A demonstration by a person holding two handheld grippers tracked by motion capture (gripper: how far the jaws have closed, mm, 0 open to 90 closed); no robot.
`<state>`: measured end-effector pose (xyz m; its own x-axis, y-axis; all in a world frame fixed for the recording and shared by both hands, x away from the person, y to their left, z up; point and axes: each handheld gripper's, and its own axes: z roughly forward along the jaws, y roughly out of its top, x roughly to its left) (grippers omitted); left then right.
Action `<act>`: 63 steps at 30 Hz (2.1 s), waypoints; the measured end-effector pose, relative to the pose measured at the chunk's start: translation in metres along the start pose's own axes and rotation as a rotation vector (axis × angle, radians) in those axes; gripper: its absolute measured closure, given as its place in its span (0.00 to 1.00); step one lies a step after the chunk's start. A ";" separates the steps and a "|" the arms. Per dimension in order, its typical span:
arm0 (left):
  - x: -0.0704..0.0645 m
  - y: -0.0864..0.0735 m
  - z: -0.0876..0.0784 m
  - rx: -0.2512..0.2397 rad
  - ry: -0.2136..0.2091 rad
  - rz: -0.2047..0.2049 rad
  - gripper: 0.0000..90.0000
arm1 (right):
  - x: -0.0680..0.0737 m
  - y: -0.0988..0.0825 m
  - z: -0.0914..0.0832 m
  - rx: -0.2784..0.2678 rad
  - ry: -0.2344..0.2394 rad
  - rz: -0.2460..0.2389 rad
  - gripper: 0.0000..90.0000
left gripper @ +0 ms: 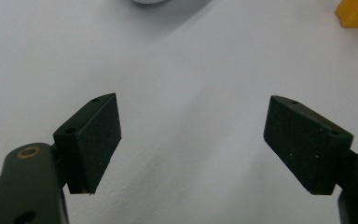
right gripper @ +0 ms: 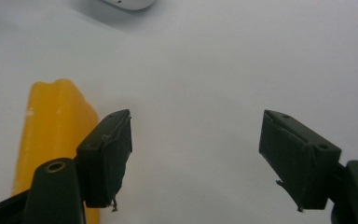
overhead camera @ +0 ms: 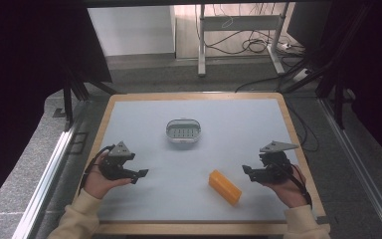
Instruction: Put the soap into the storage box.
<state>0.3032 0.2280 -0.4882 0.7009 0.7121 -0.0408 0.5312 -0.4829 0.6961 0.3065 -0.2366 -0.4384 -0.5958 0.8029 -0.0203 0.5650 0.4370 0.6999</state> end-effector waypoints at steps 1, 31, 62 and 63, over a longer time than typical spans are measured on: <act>0.000 0.000 0.000 0.005 -0.001 0.004 0.21 | 0.003 0.001 -0.002 0.002 0.003 -0.006 0.29; 0.000 0.001 0.003 0.016 0.000 0.013 0.21 | 0.052 0.016 0.002 0.104 0.094 -0.116 0.34; -0.002 0.000 0.004 0.034 -0.003 0.020 0.20 | 0.086 0.025 0.049 0.380 0.104 -0.194 0.49; -0.001 0.000 0.004 0.033 -0.003 0.020 0.20 | 0.086 0.025 0.051 0.391 0.108 -0.202 0.51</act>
<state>0.3043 0.2247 -0.4912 0.7130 0.7006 -0.0288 0.5320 -0.5137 0.6731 0.2980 -0.1359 -0.4592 -0.7608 0.6478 -0.0391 0.5922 0.7176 0.3666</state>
